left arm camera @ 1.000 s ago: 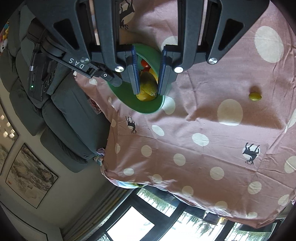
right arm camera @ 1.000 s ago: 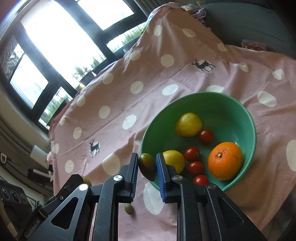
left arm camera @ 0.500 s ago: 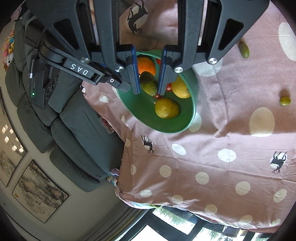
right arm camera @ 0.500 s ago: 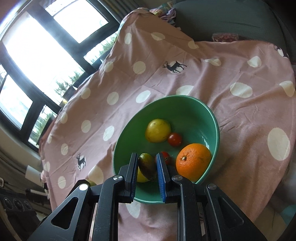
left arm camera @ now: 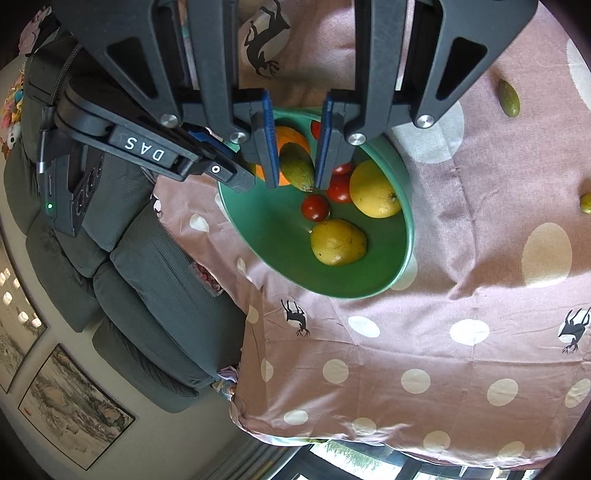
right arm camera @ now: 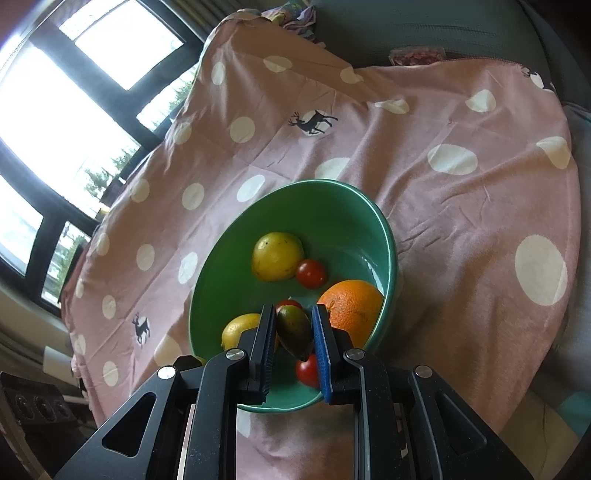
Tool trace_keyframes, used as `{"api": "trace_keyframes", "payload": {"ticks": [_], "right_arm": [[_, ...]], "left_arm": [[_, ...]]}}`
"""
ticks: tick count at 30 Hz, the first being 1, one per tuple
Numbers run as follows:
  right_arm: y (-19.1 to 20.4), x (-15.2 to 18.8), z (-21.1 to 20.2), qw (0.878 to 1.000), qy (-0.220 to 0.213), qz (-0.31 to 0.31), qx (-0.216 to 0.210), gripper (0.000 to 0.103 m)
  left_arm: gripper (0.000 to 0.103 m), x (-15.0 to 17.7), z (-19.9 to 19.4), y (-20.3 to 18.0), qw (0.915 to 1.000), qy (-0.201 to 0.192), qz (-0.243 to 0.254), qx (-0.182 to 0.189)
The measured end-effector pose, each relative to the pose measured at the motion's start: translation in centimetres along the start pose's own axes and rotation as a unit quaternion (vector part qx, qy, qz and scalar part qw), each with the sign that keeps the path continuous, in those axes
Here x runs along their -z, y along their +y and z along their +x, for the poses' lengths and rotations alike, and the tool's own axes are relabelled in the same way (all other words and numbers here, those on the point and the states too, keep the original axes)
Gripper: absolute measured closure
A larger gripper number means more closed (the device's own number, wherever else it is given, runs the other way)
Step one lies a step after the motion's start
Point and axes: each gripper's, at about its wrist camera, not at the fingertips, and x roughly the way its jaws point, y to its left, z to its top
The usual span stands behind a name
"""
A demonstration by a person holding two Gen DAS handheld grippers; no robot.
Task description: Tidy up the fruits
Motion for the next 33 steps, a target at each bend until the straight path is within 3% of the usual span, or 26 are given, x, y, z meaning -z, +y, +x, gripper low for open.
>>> {"api": "trace_keyframes", "payload": {"ticks": [13,16,21,24,27,33], "right_arm": [[0.1,0.2,0.5,1.000,0.009,-0.004,0.023,0.081],[0.4,0.2,0.4,1.000,0.007,-0.008,0.022,0.081],[1.2,0.4,0.3,0.999,0.008,-0.025,0.023,0.081],[1.7,0.6,0.5,0.999,0.018,-0.033,0.016,0.080],[2.7,1.0,0.6,0.998,0.027,-0.047,0.010,0.078],[5.9,2.5,1.1,0.993,0.050,-0.103,-0.019,0.069]], "left_arm": [[0.084,0.0,0.7,0.1,0.9999,0.005,-0.002,-0.016],[0.076,-0.3,0.1,0.5,0.9998,-0.003,-0.008,-0.017],[0.054,-0.9,-2.4,1.5,0.9989,-0.034,-0.017,-0.027],[0.043,-1.2,-4.5,2.7,0.9960,-0.064,-0.026,-0.058],[0.040,-1.7,-6.8,4.6,0.9886,-0.092,-0.050,-0.108],[0.038,-1.8,-10.7,10.1,0.9626,-0.131,-0.109,-0.211]]}}
